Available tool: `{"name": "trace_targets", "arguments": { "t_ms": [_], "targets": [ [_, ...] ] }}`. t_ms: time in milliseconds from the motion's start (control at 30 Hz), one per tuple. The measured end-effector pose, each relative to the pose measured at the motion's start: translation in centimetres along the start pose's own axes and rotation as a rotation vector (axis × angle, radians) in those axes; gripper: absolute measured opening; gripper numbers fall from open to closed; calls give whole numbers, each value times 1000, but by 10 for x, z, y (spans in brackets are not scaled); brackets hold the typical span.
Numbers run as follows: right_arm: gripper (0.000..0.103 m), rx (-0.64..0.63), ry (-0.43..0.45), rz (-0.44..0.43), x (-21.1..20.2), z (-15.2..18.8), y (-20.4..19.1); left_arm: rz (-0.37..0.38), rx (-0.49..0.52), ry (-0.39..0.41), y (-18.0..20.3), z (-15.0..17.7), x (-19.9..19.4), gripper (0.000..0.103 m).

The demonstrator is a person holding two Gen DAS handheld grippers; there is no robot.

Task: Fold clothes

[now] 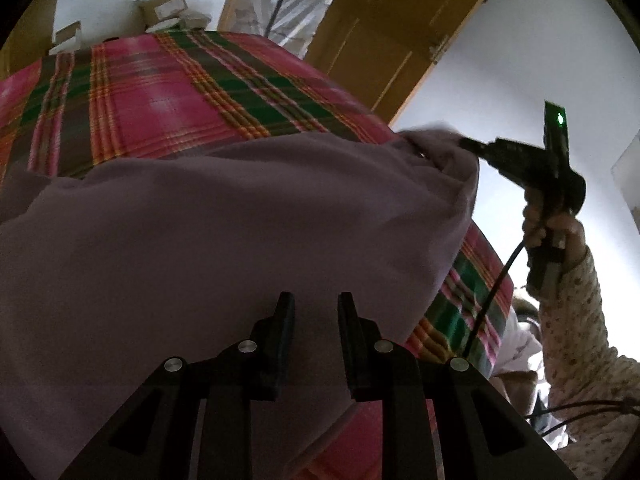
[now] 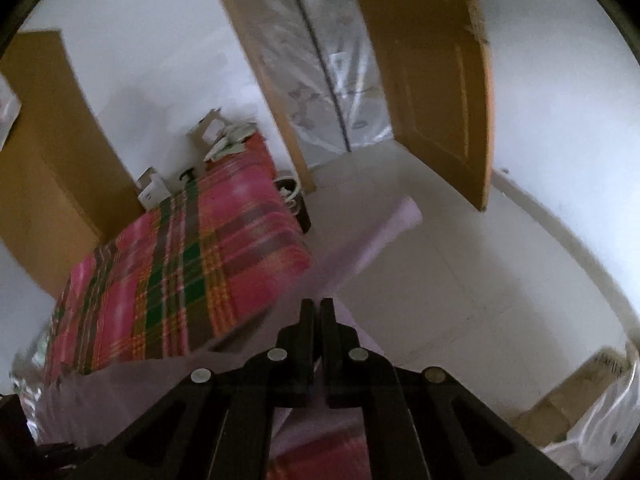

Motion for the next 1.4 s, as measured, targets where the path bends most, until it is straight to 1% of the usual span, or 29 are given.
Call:
{"name": "trace_targets", "arguments": {
  "t_ms": [133,200,267,367,400,433,533,567,633,667,700,800,867,933,967,1000,1033,1067,1100,1167,1233,1267,1367,1400],
  "targets": [
    [3,75,-17,15,-4,19,35,7,9,-8,4,-3,4,23],
    [3,115,-44,22,-3,31,52,11,7,-10,5,-4,5,23],
    [3,155,-83,7,2,40,64,17,4,-12,5,-4,6,23],
    [5,172,-135,-9,6,48,68,22,3,-19,4,-4,7,23],
    [8,164,-146,10,6,48,69,24,3,-20,3,-3,7,23],
    [10,166,-140,26,4,47,70,27,0,-20,3,-3,7,23],
    [11,166,-87,46,-5,34,71,39,-12,-19,2,-3,7,23],
    [13,162,-69,44,-7,29,69,43,-16,-19,2,-3,7,23],
    [23,130,-56,-1,-1,19,56,44,-15,-19,2,-3,6,23],
    [31,113,-53,-25,2,14,50,45,-13,-19,3,-3,6,23],
    [37,95,-68,-58,11,11,42,46,-13,-19,3,-3,6,23],
    [39,95,-127,-117,36,9,29,53,-18,-19,1,-3,5,23],
    [40,84,-161,-112,51,9,25,57,-19,-20,1,-3,5,23],
    [40,75,-193,-111,63,10,23,61,-20,-19,1,-3,5,23],
    [38,85,-204,-100,66,12,24,63,-20,-19,1,-3,5,23],
    [32,95,-198,-107,66,12,24,67,-21,-18,0,-3,5,23],
    [29,105,-190,-113,65,12,25,71,-23,-18,0,-3,6,23],
    [23,109,-175,-112,61,13,28,74,-24,-19,0,-4,6,23],
    [15,111,-162,-110,57,14,30,78,-26,-19,0,-4,6,23],
    [6,103,-142,-80,50,14,34,82,-26,-19,-1,-5,6,23],
    [3,91,-110,-19,41,13,43,84,-27,-18,-1,-4,5,23],
    [1,92,-113,-10,38,14,46,86,-29,-18,-1,-4,5,23],
    [1,88,-124,-1,34,16,49,85,-30,-17,-1,-4,4,23],
    [2,83,-123,-25,35,15,44,84,-29,-17,-1,-4,4,23]
  ]
}}
Point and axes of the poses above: each gripper's, at about its wrist camera, not at the fingertips, and x roughly the way its jaws point, y to its right, z to its underside, the point moved 8 cm from there along x, roughly the way its jaws point, and after that the axes turned 6 degrees about -z, right-handed, at the moved point
